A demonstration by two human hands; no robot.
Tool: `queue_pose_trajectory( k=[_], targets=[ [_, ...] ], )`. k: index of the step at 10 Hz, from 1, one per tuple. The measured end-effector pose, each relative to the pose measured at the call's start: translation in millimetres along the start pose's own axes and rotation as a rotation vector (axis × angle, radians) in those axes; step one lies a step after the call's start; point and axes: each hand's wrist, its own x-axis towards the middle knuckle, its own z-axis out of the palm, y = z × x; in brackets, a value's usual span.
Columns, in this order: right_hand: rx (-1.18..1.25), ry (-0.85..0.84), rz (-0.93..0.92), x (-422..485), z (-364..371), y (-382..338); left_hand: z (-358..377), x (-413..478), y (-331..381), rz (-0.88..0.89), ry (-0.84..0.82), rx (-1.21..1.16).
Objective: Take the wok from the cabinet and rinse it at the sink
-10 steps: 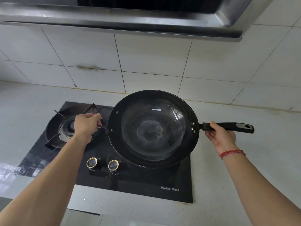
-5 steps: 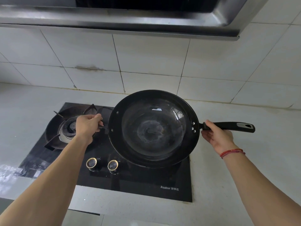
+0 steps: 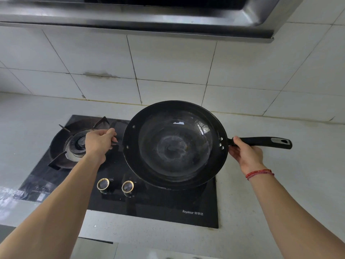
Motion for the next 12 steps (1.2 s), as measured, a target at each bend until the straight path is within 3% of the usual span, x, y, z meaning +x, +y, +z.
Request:
queue_pose_trajectory(
  k=[9,12],
  targets=[
    [-0.077,-0.066,0.023,2.6,-7.4,1.6,-2.4,-2.8,2.3,-0.007,-0.015,0.059],
    [-0.352,-0.146,0.084,-10.6,-12.6,-18.4,-11.0,-16.5,12.2,0.05,-0.033,0.211]
  ],
)
